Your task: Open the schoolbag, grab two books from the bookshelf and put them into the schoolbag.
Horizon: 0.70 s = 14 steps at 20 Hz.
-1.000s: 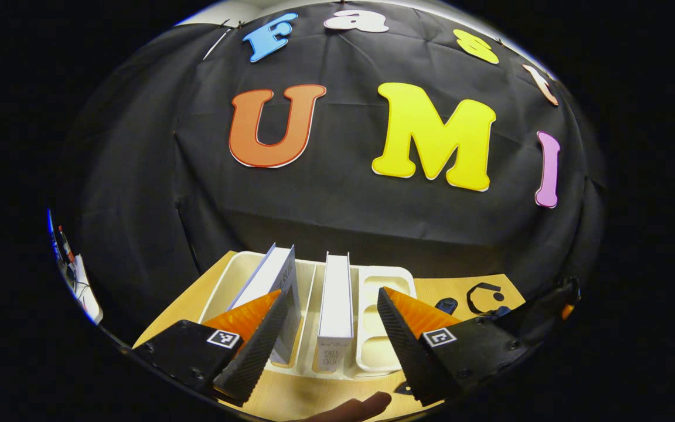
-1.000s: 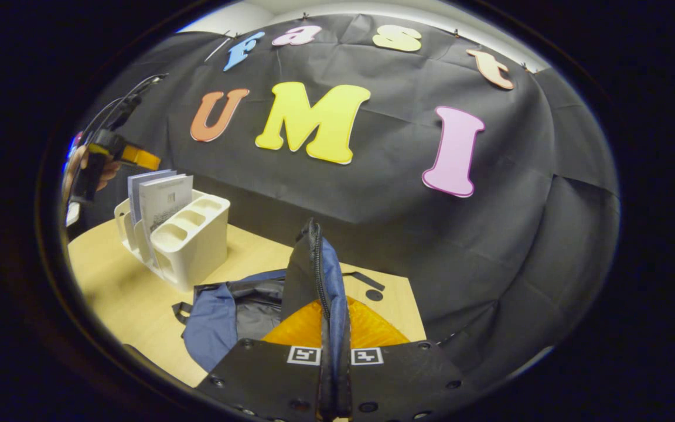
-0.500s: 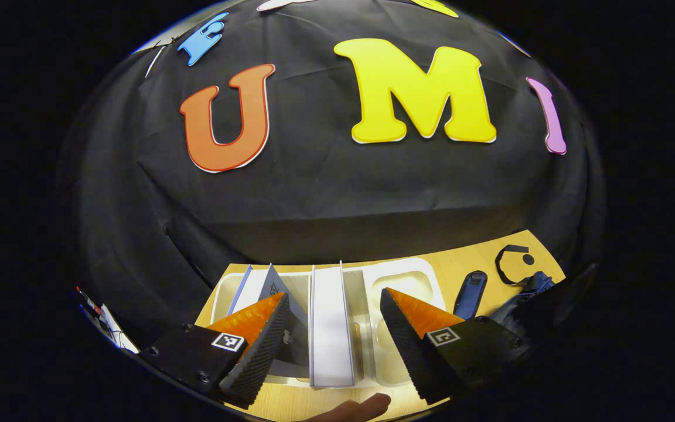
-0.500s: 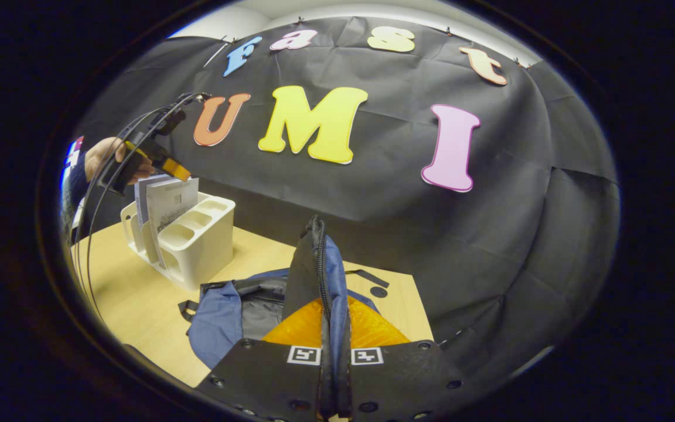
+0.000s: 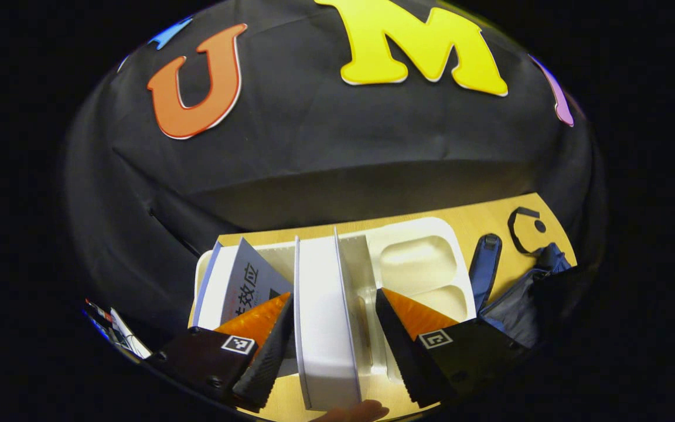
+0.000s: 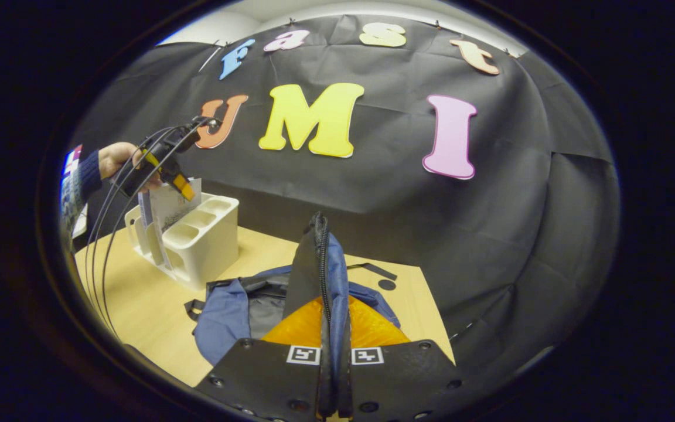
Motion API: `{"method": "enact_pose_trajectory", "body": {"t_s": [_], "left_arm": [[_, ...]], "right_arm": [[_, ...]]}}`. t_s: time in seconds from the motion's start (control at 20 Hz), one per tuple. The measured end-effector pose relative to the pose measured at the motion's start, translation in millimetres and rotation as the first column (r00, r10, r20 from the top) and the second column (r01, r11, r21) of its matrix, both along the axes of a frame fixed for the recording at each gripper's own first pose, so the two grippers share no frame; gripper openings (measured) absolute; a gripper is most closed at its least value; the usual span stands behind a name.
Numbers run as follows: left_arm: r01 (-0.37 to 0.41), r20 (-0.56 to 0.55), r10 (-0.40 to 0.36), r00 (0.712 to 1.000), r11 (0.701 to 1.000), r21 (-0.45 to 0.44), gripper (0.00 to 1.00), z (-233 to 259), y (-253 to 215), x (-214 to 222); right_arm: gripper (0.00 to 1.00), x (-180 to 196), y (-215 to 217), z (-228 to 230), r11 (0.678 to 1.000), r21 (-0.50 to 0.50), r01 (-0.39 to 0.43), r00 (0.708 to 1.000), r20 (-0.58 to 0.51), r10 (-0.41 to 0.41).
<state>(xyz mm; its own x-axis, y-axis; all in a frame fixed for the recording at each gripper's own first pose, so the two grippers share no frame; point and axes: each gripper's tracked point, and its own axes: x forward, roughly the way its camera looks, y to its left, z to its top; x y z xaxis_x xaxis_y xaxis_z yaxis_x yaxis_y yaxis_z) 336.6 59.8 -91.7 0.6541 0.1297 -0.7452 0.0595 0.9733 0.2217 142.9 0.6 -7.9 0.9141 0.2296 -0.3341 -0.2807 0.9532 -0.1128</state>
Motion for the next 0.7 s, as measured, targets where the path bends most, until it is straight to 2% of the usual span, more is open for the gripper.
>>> {"method": "enact_pose_trajectory", "body": {"t_s": [0.15,0.2,0.25,0.35,0.4,0.45,0.55,0.6,0.7], "left_arm": [[-0.012,-0.083,0.01,0.996,1.0,-0.021,0.76,-5,2,-8],[-0.016,-0.096,0.013,0.995,0.999,-0.032,0.7,-9,2,-11],[-0.014,-0.098,0.009,0.995,0.999,-0.052,0.6,-13,-1,-8],[-0.021,-0.101,0.013,0.995,0.997,-0.078,0.57,-14,-3,-11],[-0.033,-0.111,0.024,0.994,0.996,-0.085,0.51,-13,-3,-17],[-0.041,-0.113,0.03,0.993,0.994,-0.097,0.49,-11,-5,-20],[-0.056,-0.118,0.041,0.992,0.991,-0.124,0.52,-6,-9,-30],[-0.063,-0.118,0.048,0.992,0.99,-0.126,0.48,-2,-8,-35],[-0.052,-0.11,0.037,0.993,0.989,-0.139,0.48,6,-7,-46]], "right_arm": [[0.05,-2,2,-9,1.0,-0.001,-0.005,1.0,-0.004,0.005],[0.02,-3,2,-11,1.0,0.001,-0.007,1.0,-0.004,0.007],[0.02,-3,4,-12,1.0,0.01,-0.008,1.0,-0.003,0.008],[0.05,-4,6,-15,0.999,0.039,-0.008,1.0,-0.012,0.009],[0.05,-4,8,-19,0.999,0.051,-0.009,1.0,-0.019,0.01],[0.05,-4,8,-21,0.998,0.062,-0.007,1.0,-0.026,0.008],[0.05,-3,8,-25,0.997,0.076,-0.003,0.999,-0.037,0.006],[0.05,-4,7,-25,0.996,0.087,0.001,0.999,-0.039,0.003],[0.05,-5,4,-28,0.995,0.101,0.02,0.999,-0.05,-0.015]]}}
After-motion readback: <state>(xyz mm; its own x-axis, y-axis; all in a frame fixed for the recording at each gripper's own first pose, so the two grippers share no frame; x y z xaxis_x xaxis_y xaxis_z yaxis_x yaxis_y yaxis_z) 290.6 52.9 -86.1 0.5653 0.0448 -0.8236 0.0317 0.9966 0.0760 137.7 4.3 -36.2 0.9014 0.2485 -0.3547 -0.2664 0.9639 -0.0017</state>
